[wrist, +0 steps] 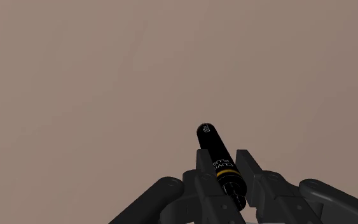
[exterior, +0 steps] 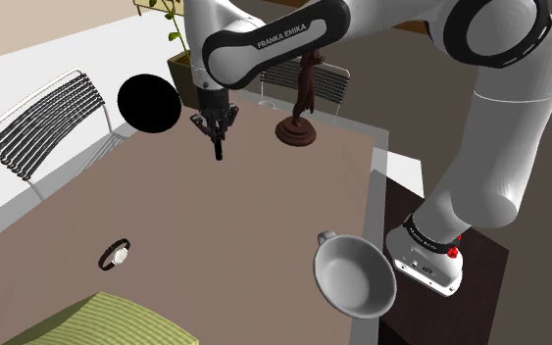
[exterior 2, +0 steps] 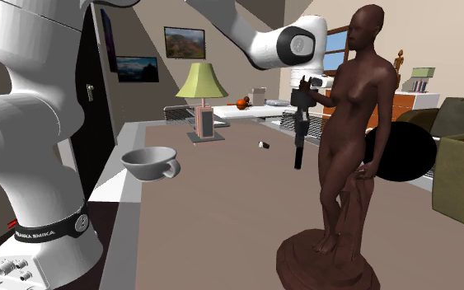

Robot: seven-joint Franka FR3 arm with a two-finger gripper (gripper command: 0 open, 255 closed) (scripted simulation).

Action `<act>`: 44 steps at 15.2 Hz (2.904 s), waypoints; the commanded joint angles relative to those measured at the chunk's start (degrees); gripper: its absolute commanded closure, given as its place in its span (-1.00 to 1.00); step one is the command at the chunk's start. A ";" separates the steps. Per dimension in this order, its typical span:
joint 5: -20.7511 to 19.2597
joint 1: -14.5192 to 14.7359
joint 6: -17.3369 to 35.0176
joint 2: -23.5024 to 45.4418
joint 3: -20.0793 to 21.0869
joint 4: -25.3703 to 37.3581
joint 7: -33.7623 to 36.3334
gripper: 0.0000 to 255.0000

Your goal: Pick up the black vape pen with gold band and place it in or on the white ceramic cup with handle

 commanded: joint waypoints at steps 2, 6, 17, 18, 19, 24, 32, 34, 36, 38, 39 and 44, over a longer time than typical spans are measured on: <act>0.36 -0.11 -1.96 -0.92 0.14 1.05 -0.27 1.00; 0.73 -0.16 -4.67 -1.84 0.29 2.90 -0.51 1.00; 1.40 -0.08 -12.51 -3.39 0.58 9.27 -0.99 1.00; 1.43 -0.05 -13.25 -3.46 0.60 9.95 -1.02 1.00; 1.45 -0.05 -13.56 -3.49 0.61 10.23 -1.04 1.00; 4.78 -0.28 -10.02 -14.84 1.95 -4.16 0.03 1.00; 10.90 1.62 -8.22 -31.57 3.68 -21.70 1.44 1.00; 12.49 2.52 -8.44 -35.62 4.06 -25.30 1.90 1.00; 14.08 3.59 -8.90 -39.62 4.45 -28.62 2.47 1.00; 15.67 4.80 -9.60 -43.57 4.86 -31.66 3.15 1.00; 16.45 5.46 -10.03 -45.53 5.07 -33.09 3.55 1.00; 20.34 9.22 -13.01 -55.09 6.31 -39.20 6.12 1.00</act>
